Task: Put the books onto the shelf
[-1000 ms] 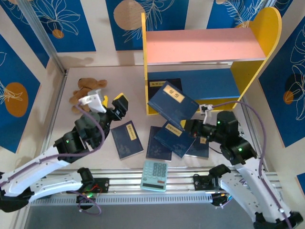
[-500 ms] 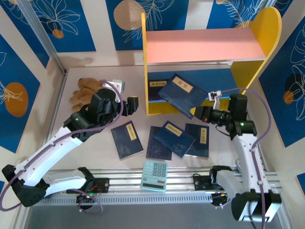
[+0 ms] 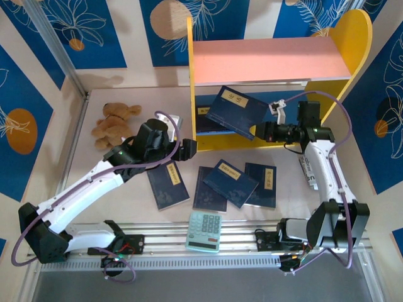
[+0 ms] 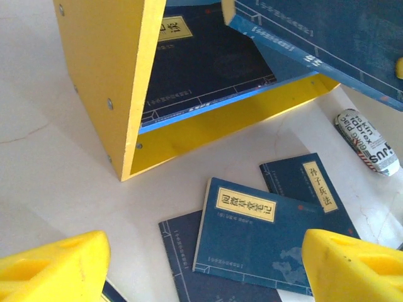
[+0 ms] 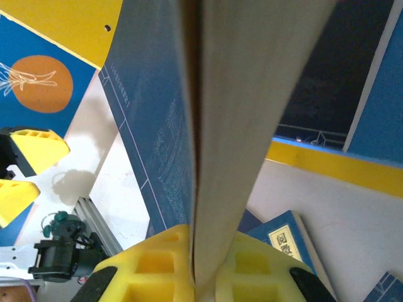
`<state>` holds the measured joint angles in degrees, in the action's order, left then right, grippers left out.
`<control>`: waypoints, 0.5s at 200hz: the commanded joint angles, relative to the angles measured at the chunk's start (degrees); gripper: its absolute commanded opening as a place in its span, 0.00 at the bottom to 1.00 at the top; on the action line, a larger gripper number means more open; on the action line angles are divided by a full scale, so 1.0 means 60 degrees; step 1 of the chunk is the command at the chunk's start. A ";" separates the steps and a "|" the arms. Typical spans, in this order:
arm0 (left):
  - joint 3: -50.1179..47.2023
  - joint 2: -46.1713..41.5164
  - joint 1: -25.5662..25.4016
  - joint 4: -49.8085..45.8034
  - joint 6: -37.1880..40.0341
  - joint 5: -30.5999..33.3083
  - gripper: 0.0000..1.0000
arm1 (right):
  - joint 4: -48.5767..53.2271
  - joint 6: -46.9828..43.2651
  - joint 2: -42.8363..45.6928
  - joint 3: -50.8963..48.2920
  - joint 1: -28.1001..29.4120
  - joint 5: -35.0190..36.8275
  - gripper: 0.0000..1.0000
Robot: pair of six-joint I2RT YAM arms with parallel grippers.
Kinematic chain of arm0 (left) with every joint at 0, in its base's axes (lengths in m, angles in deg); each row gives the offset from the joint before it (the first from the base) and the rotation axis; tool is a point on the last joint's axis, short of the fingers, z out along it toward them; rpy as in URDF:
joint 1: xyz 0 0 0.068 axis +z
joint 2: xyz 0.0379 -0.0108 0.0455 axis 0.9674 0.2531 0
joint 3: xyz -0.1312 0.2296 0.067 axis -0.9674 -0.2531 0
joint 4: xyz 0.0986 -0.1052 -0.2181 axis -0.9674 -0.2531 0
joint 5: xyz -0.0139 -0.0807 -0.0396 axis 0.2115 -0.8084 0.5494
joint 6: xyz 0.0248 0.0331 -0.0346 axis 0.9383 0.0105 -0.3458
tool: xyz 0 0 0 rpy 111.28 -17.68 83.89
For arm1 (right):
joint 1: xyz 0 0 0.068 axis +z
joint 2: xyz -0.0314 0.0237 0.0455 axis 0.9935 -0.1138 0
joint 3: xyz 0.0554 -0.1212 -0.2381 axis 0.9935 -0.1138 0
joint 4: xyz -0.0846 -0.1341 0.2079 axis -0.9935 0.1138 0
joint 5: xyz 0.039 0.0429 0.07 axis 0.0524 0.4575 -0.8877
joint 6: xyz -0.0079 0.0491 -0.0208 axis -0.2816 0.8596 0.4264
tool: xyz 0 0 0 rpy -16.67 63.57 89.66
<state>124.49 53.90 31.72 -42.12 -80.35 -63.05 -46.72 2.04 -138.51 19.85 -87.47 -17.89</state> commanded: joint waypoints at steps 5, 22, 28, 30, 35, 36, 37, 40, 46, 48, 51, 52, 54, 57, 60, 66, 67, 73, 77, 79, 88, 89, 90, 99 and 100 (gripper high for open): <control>-0.0206 -0.0073 0.0105 0.0388 -0.0173 -0.0328 0.80 | 0.0656 -0.1442 -0.0467 0.0883 0.0201 -0.0196 0.00; -0.0228 -0.0086 0.0099 0.0381 -0.0167 -0.0324 0.79 | 0.0845 -0.1877 -0.0882 0.1229 0.0381 0.0048 0.00; -0.0245 -0.0081 0.0094 0.0380 -0.0167 -0.0315 0.79 | 0.0937 -0.1968 -0.1050 0.1389 0.0457 0.0262 0.00; -0.0250 -0.0080 0.0103 0.0369 -0.0167 -0.0315 0.80 | 0.0991 -0.2024 -0.1126 0.1448 0.0484 0.0310 0.00; -0.0260 -0.0102 0.0105 0.0365 -0.0171 -0.0315 0.79 | 0.1150 -0.2149 -0.1301 0.1605 0.0521 0.0365 0.00; -0.0263 -0.0106 0.0098 0.0363 -0.0169 -0.0315 0.80 | 0.1180 -0.2181 -0.1343 0.1651 0.0536 0.0365 0.00; -0.0265 -0.0108 0.0102 0.0362 -0.0168 -0.0315 0.79 | 0.1202 -0.2204 -0.1379 0.1674 0.0544 0.0373 0.00; -0.0268 -0.0120 0.0106 0.0361 -0.0167 -0.0309 0.79 | 0.1284 -0.2256 -0.1480 0.1780 0.0570 0.0390 0.00; -0.0301 -0.0145 0.0099 0.0371 -0.0178 -0.0287 0.79 | 0.1351 -0.2300 -0.1660 0.1987 0.0603 0.0463 0.00; -0.0308 -0.0152 0.0104 0.0363 -0.0181 -0.0278 0.79 | 0.1369 -0.2308 -0.1743 0.2041 0.0608 0.0478 0.00; -0.0312 -0.0174 0.0106 0.0361 -0.0182 -0.0253 0.79 | 0.1415 -0.2355 -0.1839 0.2094 0.0622 0.0475 0.00; -0.0326 -0.0178 0.0106 0.0361 -0.0182 -0.0247 0.79 | 0.1437 -0.2364 -0.1868 0.2122 0.0623 0.0464 0.00; -0.0336 -0.0189 0.0106 0.0361 -0.0182 -0.0243 0.79 | 0.1479 -0.2401 -0.1942 0.2192 0.0646 0.0438 0.00; -0.0359 -0.0204 0.0095 0.0382 -0.0182 -0.0221 0.79 | 0.1511 -0.2464 -0.2030 0.2292 0.0664 0.0426 0.00; -0.0368 -0.0211 0.0101 0.0378 -0.0195 -0.0202 0.79 | 0.1548 -0.2513 -0.2107 0.2350 0.0679 0.0421 0.00; -0.0392 -0.0233 0.0101 0.0373 -0.0194 -0.0149 0.79 | 0.1511 -0.2520 -0.2249 0.2441 0.0711 0.0436 0.00; -0.0388 -0.0245 0.0103 0.0367 -0.0195 -0.0144 0.79 | 0.1500 -0.2520 -0.2271 0.2450 0.0704 0.0445 0.00; -0.0408 -0.0277 0.0102 0.0362 -0.0209 -0.0100 0.79 | 0.1510 -0.2564 -0.2391 0.2550 0.0736 0.0442 0.00; -0.0436 -0.0296 0.0105 0.0350 -0.0211 -0.0070 0.79 | 0.1528 -0.2627 -0.2485 0.2618 0.0747 0.0411 0.00; -0.0441 -0.0299 0.0099 0.0350 -0.0211 -0.0067 0.79 | 0.1520 -0.2635 -0.2514 0.2630 0.0761 0.0392 0.00; -0.0459 -0.0338 0.0106 0.0332 -0.0211 -0.0028 0.79 | 0.1503 -0.2670 -0.2667 0.2718 0.0769 0.0353 0.00; -0.0458 -0.0334 0.0099 0.0324 -0.0211 -0.0018 0.79 | 0.1488 -0.2676 -0.2686 0.2728 0.0777 0.0352 0.00; -0.0472 -0.0346 0.0095 0.0328 -0.0211 -0.0020 0.79 | 0.1488 -0.2686 -0.2702 0.2725 0.0774 0.0337 0.00; -0.0492 -0.0385 0.0101 0.0290 -0.0225 -0.0007 0.79 | 0.1535 -0.2771 -0.2850 0.2828 0.0769 0.0286 0.00; -0.0489 -0.0386 0.0103 0.0289 -0.0226 -0.0007 0.79 | 0.1541 -0.2778 -0.2865 0.2841 0.0763 0.0282 0.00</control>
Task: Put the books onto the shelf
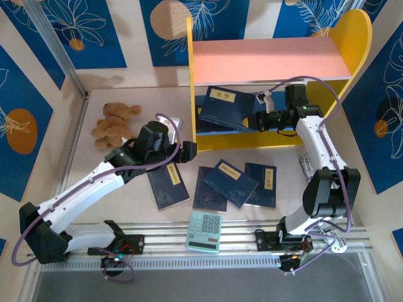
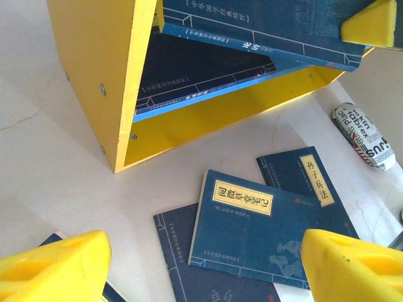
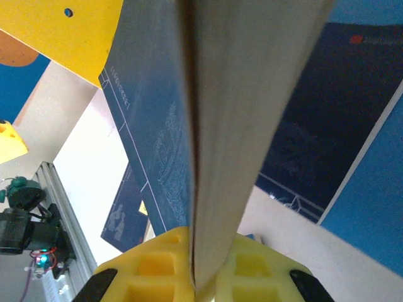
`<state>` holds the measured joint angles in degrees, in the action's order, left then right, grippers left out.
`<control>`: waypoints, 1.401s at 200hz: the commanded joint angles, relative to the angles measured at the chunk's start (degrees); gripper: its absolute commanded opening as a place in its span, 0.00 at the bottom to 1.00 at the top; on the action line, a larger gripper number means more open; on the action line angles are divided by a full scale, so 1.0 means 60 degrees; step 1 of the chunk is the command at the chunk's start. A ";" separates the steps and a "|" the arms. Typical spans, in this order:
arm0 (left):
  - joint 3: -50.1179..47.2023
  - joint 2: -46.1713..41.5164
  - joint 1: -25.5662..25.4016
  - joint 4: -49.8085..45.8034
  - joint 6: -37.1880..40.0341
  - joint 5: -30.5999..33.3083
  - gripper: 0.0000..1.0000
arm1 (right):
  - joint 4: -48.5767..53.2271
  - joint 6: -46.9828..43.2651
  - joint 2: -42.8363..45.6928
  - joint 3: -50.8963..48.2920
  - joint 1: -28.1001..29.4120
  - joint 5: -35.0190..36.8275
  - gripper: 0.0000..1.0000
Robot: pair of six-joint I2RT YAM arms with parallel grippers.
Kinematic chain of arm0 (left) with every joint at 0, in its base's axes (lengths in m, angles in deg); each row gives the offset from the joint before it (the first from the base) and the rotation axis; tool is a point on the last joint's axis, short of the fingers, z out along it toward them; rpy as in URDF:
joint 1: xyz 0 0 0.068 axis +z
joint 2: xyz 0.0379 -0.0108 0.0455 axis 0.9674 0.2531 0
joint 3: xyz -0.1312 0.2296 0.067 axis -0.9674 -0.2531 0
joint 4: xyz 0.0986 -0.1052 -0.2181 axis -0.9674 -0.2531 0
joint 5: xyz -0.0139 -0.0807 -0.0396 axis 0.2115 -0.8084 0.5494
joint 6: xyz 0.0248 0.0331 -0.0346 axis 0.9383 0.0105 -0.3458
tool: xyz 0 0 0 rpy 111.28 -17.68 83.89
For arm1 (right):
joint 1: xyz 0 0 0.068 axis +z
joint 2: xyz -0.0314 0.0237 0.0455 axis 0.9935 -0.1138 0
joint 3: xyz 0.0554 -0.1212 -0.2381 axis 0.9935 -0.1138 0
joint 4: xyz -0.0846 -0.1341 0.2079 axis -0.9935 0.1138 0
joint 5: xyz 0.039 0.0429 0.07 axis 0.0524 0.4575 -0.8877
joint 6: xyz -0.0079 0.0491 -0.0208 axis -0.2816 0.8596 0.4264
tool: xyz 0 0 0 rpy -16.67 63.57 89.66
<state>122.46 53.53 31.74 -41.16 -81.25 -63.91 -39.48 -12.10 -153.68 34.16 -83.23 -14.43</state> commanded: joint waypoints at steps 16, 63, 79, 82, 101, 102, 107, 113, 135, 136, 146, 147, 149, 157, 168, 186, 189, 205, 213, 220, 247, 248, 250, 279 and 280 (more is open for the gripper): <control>-0.0175 -0.0368 0.0096 0.0069 -0.0077 0.0185 0.79 | 0.0443 -0.0550 -0.0599 0.0666 0.0073 -0.0310 0.00; -0.0222 -0.0429 0.0117 0.0058 -0.0105 0.0252 0.79 | 0.1170 -0.0885 -0.1533 0.1374 0.0218 -0.0082 0.00; -0.0263 -0.0429 0.0118 0.0098 -0.0148 0.0224 0.79 | 0.1299 -0.0884 -0.1799 0.1512 0.0247 -0.0023 0.00; -0.0277 -0.0429 0.0114 0.0109 -0.0150 0.0223 0.79 | 0.1305 -0.0874 -0.1833 0.1529 0.0243 -0.0022 0.00; -0.0313 -0.0432 0.0110 0.0121 -0.0179 0.0208 0.79 | 0.1251 -0.0770 -0.2004 0.1512 0.0269 -0.0095 0.00; -0.0310 -0.0438 0.0113 0.0124 -0.0179 0.0223 0.79 | 0.1235 -0.0760 -0.2013 0.1518 0.0269 -0.0094 0.00; -0.0315 -0.0443 0.0112 0.0127 -0.0178 0.0224 0.79 | 0.1202 -0.0744 -0.2045 0.1508 0.0276 -0.0134 0.00; -0.0335 -0.0454 0.0122 0.0121 -0.0179 0.0237 0.78 | 0.1191 -0.0710 -0.2084 0.1503 0.0280 -0.0122 0.00; -0.0352 -0.0487 0.0115 0.0101 -0.0179 0.0253 0.78 | 0.1176 -0.0625 -0.2255 0.1529 0.0342 -0.0024 0.00; -0.0352 -0.0487 0.0116 0.0107 -0.0179 0.0252 0.78 | 0.1176 -0.0622 -0.2256 0.1526 0.0342 -0.0022 0.00; -0.0351 -0.0513 0.0110 0.0090 -0.0190 0.0254 0.78 | 0.1165 -0.0602 -0.2321 0.1539 0.0356 0.0065 0.02; -0.0344 -0.0507 0.0114 0.0086 -0.0184 0.0260 0.78 | 0.1170 -0.0588 -0.2332 0.1538 0.0364 0.0082 0.02; -0.0350 -0.0511 0.0127 0.0084 -0.0188 0.0265 0.78 | 0.1167 -0.0570 -0.2341 0.1553 0.0366 0.0127 0.03; -0.0370 -0.0531 0.0117 0.0083 -0.0187 0.0280 0.78 | 0.1136 -0.0503 -0.2403 0.1574 0.0375 0.0228 0.05; -0.0376 -0.0559 0.0110 0.0070 -0.0194 0.0310 0.79 | 0.1170 -0.0450 -0.2464 0.1649 0.0387 0.0305 0.06; -0.0382 -0.0588 0.0124 0.0063 -0.0205 0.0311 0.79 | 0.1082 -0.0264 -0.2547 0.1724 0.0387 0.0439 0.08; -0.0378 -0.0590 0.0113 0.0060 -0.0208 0.0311 0.79 | 0.1054 -0.0206 -0.2549 0.1731 0.0385 0.0481 0.09; -0.0383 -0.0617 0.0112 0.0079 -0.0201 0.0322 0.79 | 0.0938 -0.0004 -0.2564 0.1783 0.0379 0.0695 0.14; -0.0383 -0.0634 0.0117 0.0054 -0.0208 0.0329 0.79 | 0.0891 0.0110 -0.2565 0.1823 0.0381 0.0793 0.17; -0.0390 -0.0648 0.0111 0.0054 -0.0209 0.0326 0.79 | 0.0861 0.0163 -0.2564 0.1830 0.0386 0.0836 0.20; -0.0429 -0.0721 0.0115 0.0030 -0.0208 0.0384 0.79 | 0.0715 0.0402 -0.2578 0.1909 0.0383 0.1051 0.28; -0.0427 -0.0721 0.0116 0.0035 -0.0208 0.0391 0.79 | 0.0711 0.0419 -0.2578 0.1914 0.0385 0.1065 0.28; -0.0430 -0.0718 0.0117 0.0034 -0.0208 0.0397 0.79 | 0.0701 0.0443 -0.2578 0.1910 0.0375 0.1087 0.28; -0.0462 -0.0780 0.0112 0.0002 -0.0208 0.0442 0.79 | 0.0512 0.0762 -0.2636 0.1959 0.0315 0.1196 0.32; -0.0466 -0.0780 0.0114 0.0006 -0.0201 0.0442 0.79 | 0.0514 0.0768 -0.2637 0.1968 0.0314 0.1196 0.32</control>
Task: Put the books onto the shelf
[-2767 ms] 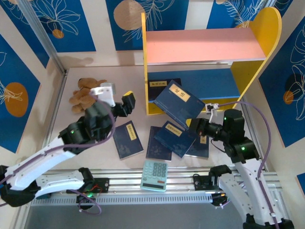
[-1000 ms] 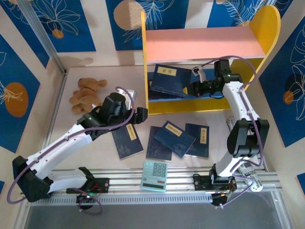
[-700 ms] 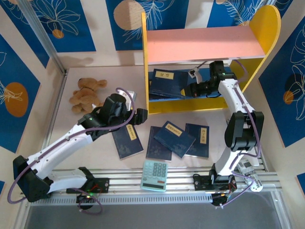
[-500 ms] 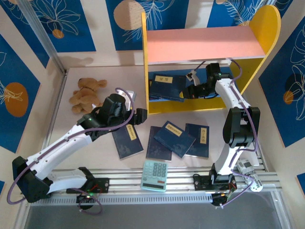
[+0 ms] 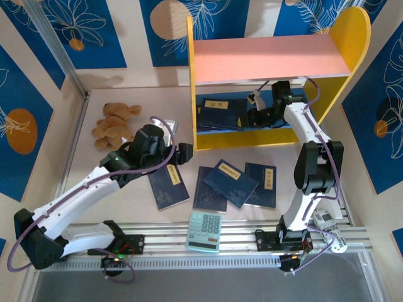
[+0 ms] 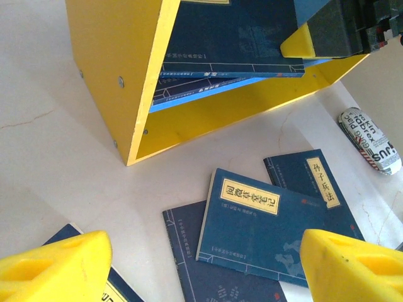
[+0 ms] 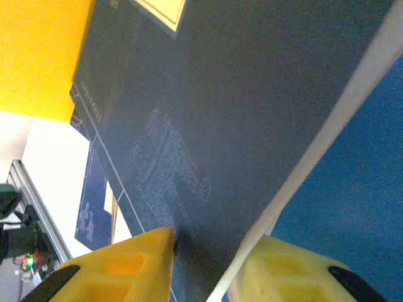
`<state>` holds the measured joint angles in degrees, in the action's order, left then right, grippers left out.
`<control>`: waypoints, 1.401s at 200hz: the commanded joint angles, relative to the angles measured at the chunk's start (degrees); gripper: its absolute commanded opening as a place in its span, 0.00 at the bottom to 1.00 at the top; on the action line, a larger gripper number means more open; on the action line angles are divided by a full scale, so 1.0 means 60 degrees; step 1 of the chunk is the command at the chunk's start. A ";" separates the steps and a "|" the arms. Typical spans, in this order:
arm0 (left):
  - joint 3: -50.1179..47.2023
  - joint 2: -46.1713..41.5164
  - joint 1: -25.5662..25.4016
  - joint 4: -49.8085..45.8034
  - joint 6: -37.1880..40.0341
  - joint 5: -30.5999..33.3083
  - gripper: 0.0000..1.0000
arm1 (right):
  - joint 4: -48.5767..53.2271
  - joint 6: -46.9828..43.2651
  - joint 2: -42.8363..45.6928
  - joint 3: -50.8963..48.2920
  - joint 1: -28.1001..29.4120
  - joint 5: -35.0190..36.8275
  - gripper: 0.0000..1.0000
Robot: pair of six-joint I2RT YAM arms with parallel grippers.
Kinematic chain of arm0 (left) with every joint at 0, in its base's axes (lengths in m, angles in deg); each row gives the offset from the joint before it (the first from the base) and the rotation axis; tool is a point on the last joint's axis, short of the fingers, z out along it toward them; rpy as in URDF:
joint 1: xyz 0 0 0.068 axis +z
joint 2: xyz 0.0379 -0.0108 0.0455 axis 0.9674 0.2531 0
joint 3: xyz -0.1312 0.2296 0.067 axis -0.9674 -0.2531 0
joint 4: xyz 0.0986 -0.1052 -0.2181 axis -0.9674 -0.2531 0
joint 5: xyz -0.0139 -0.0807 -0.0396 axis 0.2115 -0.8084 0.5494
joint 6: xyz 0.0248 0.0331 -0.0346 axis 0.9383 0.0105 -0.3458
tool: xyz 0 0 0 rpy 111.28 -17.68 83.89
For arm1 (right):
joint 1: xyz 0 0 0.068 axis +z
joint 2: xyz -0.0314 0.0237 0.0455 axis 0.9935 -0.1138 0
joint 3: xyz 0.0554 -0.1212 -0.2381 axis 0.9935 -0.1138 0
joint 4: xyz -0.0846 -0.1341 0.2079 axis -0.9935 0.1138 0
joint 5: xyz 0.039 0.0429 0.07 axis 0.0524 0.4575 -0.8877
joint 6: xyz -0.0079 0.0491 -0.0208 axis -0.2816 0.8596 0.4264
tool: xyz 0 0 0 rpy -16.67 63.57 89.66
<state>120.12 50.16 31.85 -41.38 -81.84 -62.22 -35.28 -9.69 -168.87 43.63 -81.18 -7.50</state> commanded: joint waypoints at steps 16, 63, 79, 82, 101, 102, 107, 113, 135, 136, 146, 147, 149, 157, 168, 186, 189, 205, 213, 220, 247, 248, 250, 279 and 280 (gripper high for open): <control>-0.0094 -0.0248 0.0094 0.0020 -0.0095 0.0177 0.79 | -0.0224 0.0481 -0.0162 0.0444 -0.0022 0.0065 0.33; -0.0097 -0.0307 0.0098 -0.0053 -0.0069 0.0235 0.79 | -0.0404 0.0769 -0.0311 0.0667 -0.0059 0.0159 0.27; -0.0097 -0.0334 0.0093 -0.0067 -0.0081 0.0250 0.79 | -0.0363 0.0787 -0.0393 0.0795 -0.0060 0.0173 0.26; -0.0102 -0.0336 0.0098 -0.0071 -0.0081 0.0257 0.78 | -0.0365 0.0791 -0.0410 0.0815 -0.0064 0.0161 0.25; -0.0123 -0.0351 0.0099 -0.0094 -0.0076 0.0279 0.79 | -0.0340 0.0784 -0.0493 0.0914 -0.0074 0.0143 0.23; -0.0123 -0.0351 0.0092 -0.0090 -0.0078 0.0279 0.79 | -0.0335 0.0776 -0.0504 0.0921 -0.0073 0.0144 0.23; -0.0122 -0.0361 0.0098 -0.0097 -0.0081 0.0278 0.79 | -0.0326 0.0767 -0.0514 0.0953 -0.0082 0.0117 0.21; -0.0120 -0.0357 0.0092 -0.0098 -0.0081 0.0279 0.79 | -0.0317 0.0748 -0.0542 0.0982 -0.0077 0.0106 0.20; -0.0089 -0.0322 0.0099 -0.0075 -0.0075 0.0279 0.79 | -0.0206 0.0652 -0.0653 0.1091 -0.0074 0.0030 0.14; -0.0092 -0.0322 0.0099 -0.0073 -0.0078 0.0272 0.79 | -0.0209 0.0644 -0.0658 0.1097 -0.0074 0.0028 0.14; -0.0068 -0.0293 0.0099 -0.0071 -0.0081 0.0257 0.79 | -0.0171 0.0600 -0.0684 0.1110 -0.0095 -0.0014 0.12; -0.0067 -0.0293 0.0099 -0.0071 -0.0081 0.0254 0.79 | -0.0162 0.0597 -0.0680 0.1114 -0.0099 -0.0016 0.12; -0.0062 -0.0293 0.0099 -0.0064 -0.0081 0.0251 0.79 | -0.0156 0.0583 -0.0677 0.1106 -0.0101 -0.0028 0.11; -0.0039 -0.0257 0.0098 -0.0049 -0.0074 0.0236 0.79 | -0.0139 0.0550 -0.0704 0.1104 -0.0114 -0.0079 0.11; -0.0006 -0.0220 0.0099 -0.0048 -0.0053 0.0208 0.79 | -0.0070 0.0483 -0.0706 0.1111 -0.0171 -0.0105 0.10; 0.0049 -0.0168 0.0099 -0.0051 -0.0037 0.0181 0.79 | 0.0055 0.0322 -0.0678 0.1094 -0.0278 -0.0227 0.09; 0.0044 -0.0162 0.0095 -0.0054 -0.0022 0.0177 0.79 | 0.0078 0.0273 -0.0677 0.1085 -0.0298 -0.0239 0.09; 0.0075 -0.0130 0.0099 -0.0053 0.0004 0.0162 0.79 | 0.0255 -0.0045 -0.0620 0.1057 -0.0336 -0.0273 0.08; 0.0091 -0.0117 0.0099 -0.0062 0.0021 0.0163 0.79 | 0.0324 -0.0177 -0.0596 0.1024 -0.0336 -0.0292 0.08; 0.0118 -0.0091 0.0099 -0.0074 0.0036 0.0151 0.79 | 0.0404 -0.0307 -0.0588 0.1023 -0.0323 -0.0348 0.07; 0.0246 0.0010 0.0099 -0.0118 0.0080 0.0119 0.79 | 0.0586 -0.0607 -0.0616 0.1046 -0.0211 -0.0469 0.07; 0.0259 0.0027 0.0099 -0.0117 0.0080 0.0119 0.79 | 0.0582 -0.0615 -0.0624 0.1045 -0.0208 -0.0470 0.07; 0.0258 0.0025 0.0099 -0.0126 0.0080 0.0118 0.79 | 0.0594 -0.0650 -0.0630 0.1056 -0.0195 -0.0482 0.07; 0.0290 0.0059 0.0098 -0.0111 0.0080 0.0082 0.79 | 0.0722 -0.0864 -0.0759 0.1179 0.0017 -0.0482 0.07; 0.0296 0.0059 0.0098 -0.0113 0.0080 0.0085 0.79 | 0.0724 -0.0868 -0.0762 0.1185 0.0030 -0.0484 0.06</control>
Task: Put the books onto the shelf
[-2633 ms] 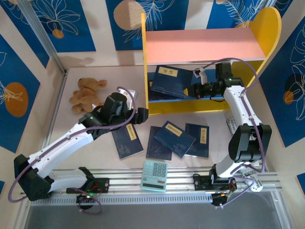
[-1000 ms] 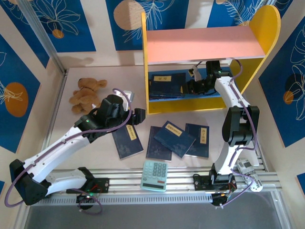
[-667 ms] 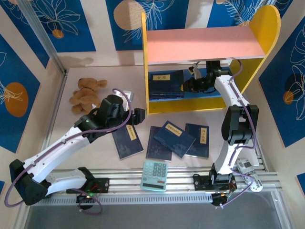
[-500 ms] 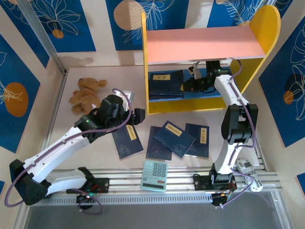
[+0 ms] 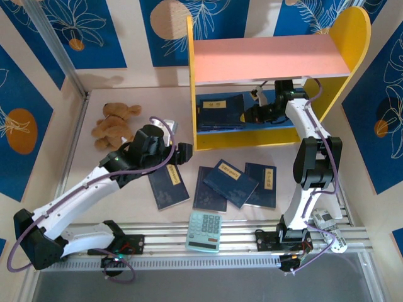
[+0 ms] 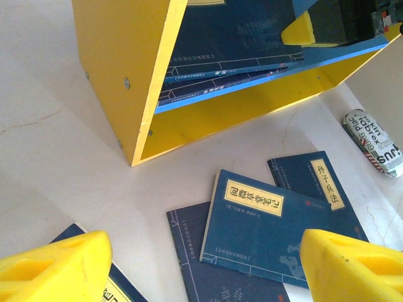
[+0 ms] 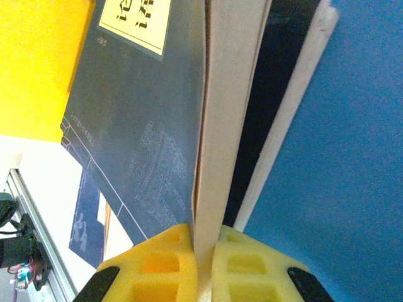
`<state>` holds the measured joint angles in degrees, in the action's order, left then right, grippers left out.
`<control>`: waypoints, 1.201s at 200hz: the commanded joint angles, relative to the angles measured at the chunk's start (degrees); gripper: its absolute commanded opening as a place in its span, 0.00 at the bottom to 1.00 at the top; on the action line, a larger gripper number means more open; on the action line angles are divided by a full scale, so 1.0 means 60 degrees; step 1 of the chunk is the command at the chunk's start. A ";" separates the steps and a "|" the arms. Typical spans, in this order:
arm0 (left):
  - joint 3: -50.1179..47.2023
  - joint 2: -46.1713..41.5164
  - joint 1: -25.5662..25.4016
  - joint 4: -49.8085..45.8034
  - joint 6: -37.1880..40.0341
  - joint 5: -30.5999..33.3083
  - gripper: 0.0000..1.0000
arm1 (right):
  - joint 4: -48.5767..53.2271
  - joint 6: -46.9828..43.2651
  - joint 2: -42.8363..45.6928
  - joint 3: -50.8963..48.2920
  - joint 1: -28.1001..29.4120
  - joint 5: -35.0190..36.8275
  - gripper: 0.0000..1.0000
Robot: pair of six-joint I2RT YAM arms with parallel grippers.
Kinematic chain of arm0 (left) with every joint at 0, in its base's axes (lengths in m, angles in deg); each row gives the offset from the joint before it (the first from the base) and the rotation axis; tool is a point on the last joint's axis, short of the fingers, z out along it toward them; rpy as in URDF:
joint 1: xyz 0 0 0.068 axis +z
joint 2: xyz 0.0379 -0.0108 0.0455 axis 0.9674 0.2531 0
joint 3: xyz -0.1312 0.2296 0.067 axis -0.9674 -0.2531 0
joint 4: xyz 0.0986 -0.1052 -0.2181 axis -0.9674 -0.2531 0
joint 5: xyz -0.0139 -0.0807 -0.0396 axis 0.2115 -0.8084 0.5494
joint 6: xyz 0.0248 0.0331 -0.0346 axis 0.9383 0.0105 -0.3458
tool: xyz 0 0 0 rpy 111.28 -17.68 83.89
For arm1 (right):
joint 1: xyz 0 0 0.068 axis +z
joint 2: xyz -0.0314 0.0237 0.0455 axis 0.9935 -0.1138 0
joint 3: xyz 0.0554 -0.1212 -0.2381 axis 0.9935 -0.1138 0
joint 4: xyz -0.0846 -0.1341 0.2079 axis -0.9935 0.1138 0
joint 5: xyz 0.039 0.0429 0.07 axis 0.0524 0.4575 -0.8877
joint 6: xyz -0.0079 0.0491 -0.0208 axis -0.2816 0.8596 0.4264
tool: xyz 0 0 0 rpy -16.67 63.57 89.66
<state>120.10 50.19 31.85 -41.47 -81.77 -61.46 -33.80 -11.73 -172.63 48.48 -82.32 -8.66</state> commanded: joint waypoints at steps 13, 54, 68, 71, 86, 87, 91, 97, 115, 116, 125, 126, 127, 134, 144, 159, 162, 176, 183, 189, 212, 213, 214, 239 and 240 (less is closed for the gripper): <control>0.0295 0.0048 0.0100 -0.0123 0.0069 -0.0039 0.79 | 0.0590 -0.0583 -0.0275 0.0536 0.0287 -0.0257 0.06; 0.0306 0.0039 0.0092 -0.0181 0.0099 0.0009 0.78 | 0.0745 -0.0688 -0.0552 0.0785 0.0347 -0.0177 0.06; 0.0306 0.0042 0.0099 -0.0174 0.0114 0.0014 0.78 | 0.0784 -0.0705 -0.0607 0.0854 0.0342 -0.0174 0.07; 0.0307 0.0048 0.0099 -0.0174 0.0114 -0.0005 0.79 | 0.0803 -0.0705 -0.0630 0.0879 0.0350 -0.0155 0.07; 0.0310 0.0066 0.0108 -0.0165 0.0113 0.0005 0.79 | 0.0874 -0.0744 -0.0696 0.0960 0.0343 -0.0072 0.07; 0.0310 0.0068 0.0104 -0.0169 0.0113 0.0005 0.78 | 0.0874 -0.0748 -0.0703 0.0971 0.0340 -0.0058 0.07; 0.0306 0.0070 0.0102 -0.0172 0.0113 0.0014 0.79 | 0.0887 -0.0729 -0.0720 0.1001 0.0350 0.0010 0.08; 0.0310 0.0083 0.0099 -0.0168 0.0106 0.0013 0.78 | 0.0892 -0.0684 -0.0759 0.1037 0.0343 0.0101 0.08; 0.0318 0.0099 0.0099 -0.0168 0.0121 0.0016 0.79 | 0.0941 -0.0629 -0.0843 0.1157 0.0310 0.0232 0.13; 0.0319 0.0099 0.0099 -0.0171 0.0117 0.0011 0.79 | 0.0944 -0.0632 -0.0842 0.1165 0.0308 0.0240 0.14; 0.0309 0.0114 0.0100 -0.0160 0.0119 0.0013 0.79 | 0.0936 -0.0596 -0.0864 0.1192 0.0285 0.0289 0.16; 0.0307 0.0114 0.0107 -0.0152 0.0116 0.0016 0.79 | 0.0934 -0.0601 -0.0867 0.1190 0.0289 0.0298 0.16; 0.0313 0.0114 0.0110 -0.0156 0.0115 0.0011 0.79 | 0.0940 -0.0596 -0.0869 0.1189 0.0290 0.0303 0.16; 0.0306 0.0114 0.0105 -0.0152 0.0114 0.0005 0.79 | 0.0929 -0.0570 -0.0882 0.1202 0.0275 0.0338 0.18; 0.0319 0.0129 0.0108 -0.0158 0.0113 0.0007 0.79 | 0.0903 -0.0526 -0.0873 0.1221 0.0264 0.0388 0.20; 0.0301 0.0144 0.0110 -0.0147 0.0113 0.0014 0.79 | 0.0865 -0.0478 -0.0897 0.1217 0.0228 0.0421 0.22; 0.0292 0.0142 0.0113 -0.0156 0.0113 0.0019 0.79 | 0.0854 -0.0464 -0.0894 0.1217 0.0233 0.0423 0.23; 0.0308 0.0160 0.0101 -0.0173 0.0114 0.0020 0.79 | 0.0826 -0.0432 -0.0907 0.1217 0.0219 0.0425 0.23; 0.0305 0.0158 0.0114 -0.0174 0.0108 0.0020 0.79 | 0.0821 -0.0437 -0.0923 0.1217 0.0204 0.0425 0.23; 0.0317 0.0158 0.0112 -0.0174 0.0112 0.0020 0.79 | 0.0815 -0.0432 -0.0928 0.1224 0.0205 0.0412 0.23; 0.0294 0.0159 0.0110 -0.0152 0.0099 0.0027 0.79 | 0.0851 -0.0515 -0.0949 0.1234 0.0171 0.0294 0.13; 0.0292 0.0158 0.0112 -0.0148 0.0099 0.0024 0.78 | 0.0862 -0.0517 -0.0953 0.1240 0.0166 0.0279 0.13; 0.0291 0.0158 0.0113 -0.0153 0.0099 0.0022 0.78 | 0.0860 -0.0525 -0.0956 0.1243 0.0163 0.0279 0.13; 0.0272 0.0158 0.0105 -0.0136 0.0103 0.0034 0.79 | 0.0946 -0.0646 -0.0972 0.1261 0.0127 0.0197 0.06; 0.0267 0.0158 0.0102 -0.0140 0.0093 0.0034 0.79 | 0.0946 -0.0648 -0.0965 0.1261 0.0122 0.0194 0.06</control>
<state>120.25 51.10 31.85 -41.86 -81.62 -61.44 -29.62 -14.48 -177.22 54.58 -81.09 -6.96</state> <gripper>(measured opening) 0.787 0.087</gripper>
